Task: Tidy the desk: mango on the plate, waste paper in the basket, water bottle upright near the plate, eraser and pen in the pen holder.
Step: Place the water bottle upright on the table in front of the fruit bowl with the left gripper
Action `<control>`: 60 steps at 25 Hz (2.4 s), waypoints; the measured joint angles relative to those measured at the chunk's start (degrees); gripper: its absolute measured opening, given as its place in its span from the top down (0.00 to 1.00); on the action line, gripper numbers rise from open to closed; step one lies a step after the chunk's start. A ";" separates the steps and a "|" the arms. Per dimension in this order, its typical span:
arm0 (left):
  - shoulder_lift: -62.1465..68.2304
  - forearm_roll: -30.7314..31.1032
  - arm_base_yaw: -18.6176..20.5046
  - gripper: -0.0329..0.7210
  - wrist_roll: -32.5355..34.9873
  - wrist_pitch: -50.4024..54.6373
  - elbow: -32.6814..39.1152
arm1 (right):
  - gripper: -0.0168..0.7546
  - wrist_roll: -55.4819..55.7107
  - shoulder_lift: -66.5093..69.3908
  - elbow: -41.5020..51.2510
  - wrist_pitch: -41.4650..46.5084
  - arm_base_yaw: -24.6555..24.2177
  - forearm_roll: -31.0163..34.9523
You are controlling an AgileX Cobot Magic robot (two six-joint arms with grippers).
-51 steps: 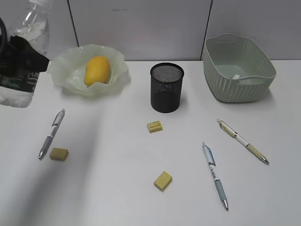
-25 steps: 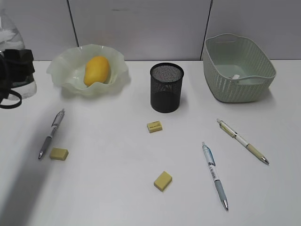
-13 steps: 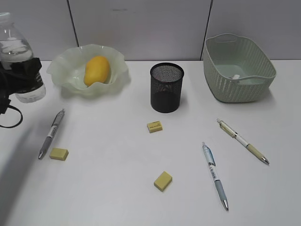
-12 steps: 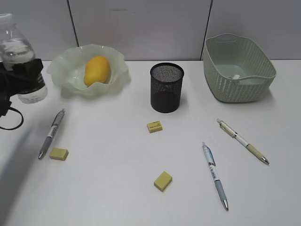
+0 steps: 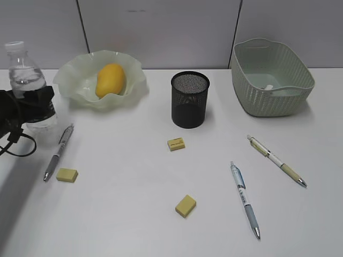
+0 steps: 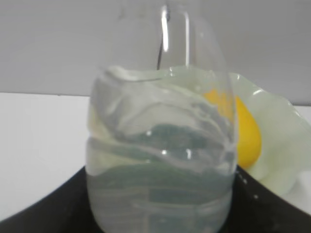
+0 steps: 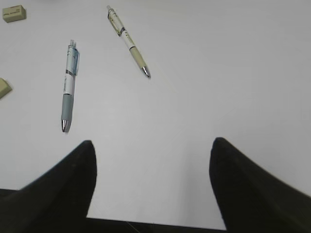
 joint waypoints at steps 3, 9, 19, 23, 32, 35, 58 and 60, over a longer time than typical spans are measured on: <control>1.15 -0.23 -0.01 0.30 0.43 -0.62 -1.97 | 0.24 0.00 0.00 0.00 -0.04 0.00 0.00; 4.30 -0.44 0.03 0.30 3.00 -0.60 -2.70 | 0.24 0.00 0.00 0.00 -0.04 0.00 0.00; 5.00 -0.56 0.10 0.30 6.02 -0.52 -2.70 | 0.24 0.00 0.00 0.00 -0.11 0.00 0.00; 5.00 -0.58 0.10 0.30 6.15 -0.49 -2.70 | 0.24 0.00 0.00 0.00 -0.11 0.00 0.00; 5.00 -1.10 0.10 0.30 6.20 -0.49 -2.70 | 0.24 0.00 0.00 0.00 -0.11 0.00 0.00; 5.00 -1.15 0.10 0.30 6.45 -0.49 -2.70 | 0.24 0.00 0.00 0.00 -0.11 0.00 0.00; 8.01 -1.64 0.10 0.30 7.88 -5.82 -1.47 | 0.24 0.00 0.00 0.00 -0.16 0.00 0.00; 8.01 -1.64 0.10 0.30 7.89 -6.03 -1.24 | 0.24 0.00 0.00 0.00 -0.16 0.00 0.00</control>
